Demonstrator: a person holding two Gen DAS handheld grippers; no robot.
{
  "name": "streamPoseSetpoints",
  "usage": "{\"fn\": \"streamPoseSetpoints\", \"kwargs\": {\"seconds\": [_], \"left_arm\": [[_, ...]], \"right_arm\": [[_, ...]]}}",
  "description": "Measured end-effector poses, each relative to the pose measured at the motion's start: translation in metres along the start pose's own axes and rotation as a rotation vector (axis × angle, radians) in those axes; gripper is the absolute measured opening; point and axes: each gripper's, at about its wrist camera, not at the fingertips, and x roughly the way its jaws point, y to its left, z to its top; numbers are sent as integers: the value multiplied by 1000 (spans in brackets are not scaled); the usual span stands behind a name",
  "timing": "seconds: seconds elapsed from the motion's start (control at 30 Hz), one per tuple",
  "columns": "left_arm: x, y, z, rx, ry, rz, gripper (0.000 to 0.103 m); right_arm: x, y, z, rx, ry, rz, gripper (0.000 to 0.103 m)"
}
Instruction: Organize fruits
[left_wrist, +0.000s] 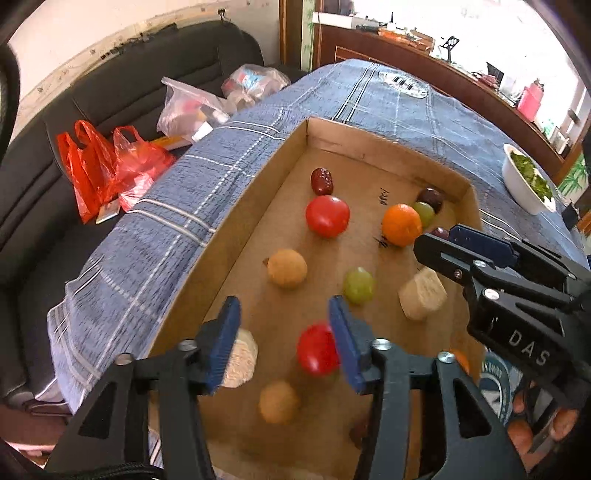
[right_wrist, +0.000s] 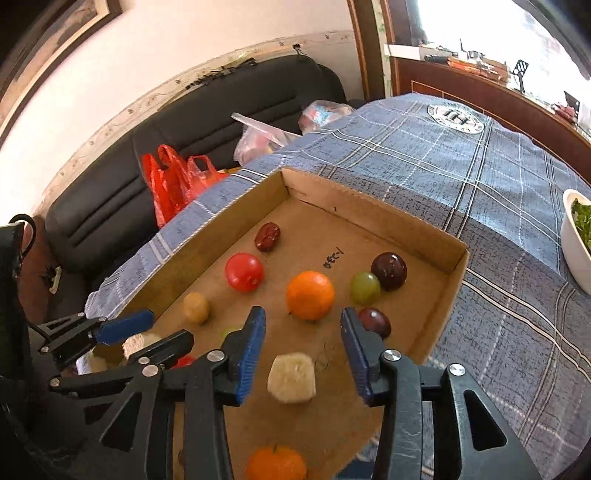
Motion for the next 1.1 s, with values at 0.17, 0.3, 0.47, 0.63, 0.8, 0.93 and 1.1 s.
{"fn": "streamPoseSetpoints", "kwargs": {"seconds": [0.17, 0.3, 0.47, 0.63, 0.8, 0.93, 1.1], "left_arm": [[-31, 0, -22, 22, -36, 5, 55], [-55, -2, -41, 50, -66, 15, 55], [-81, 1, -64, 75, -96, 43, 55], [-101, 2, -79, 77, -124, 46, 55], [-113, -6, -90, 95, -144, 44, 55], [-119, -16, -97, 115, -150, 39, 57], [-125, -21, -106, 128, -158, 47, 60]], "right_arm": [[-24, 2, -16, -60, -16, 60, 53], [-47, 9, -32, -161, -31, 89, 62], [-76, 18, -56, -283, -46, 147, 77], [-100, 29, -76, -395, -55, 171, 80], [-111, 36, -89, -458, -69, 166, 83], [-112, 40, -96, -493, -65, 155, 83], [-114, 41, -102, -522, -55, 148, 83]]}}
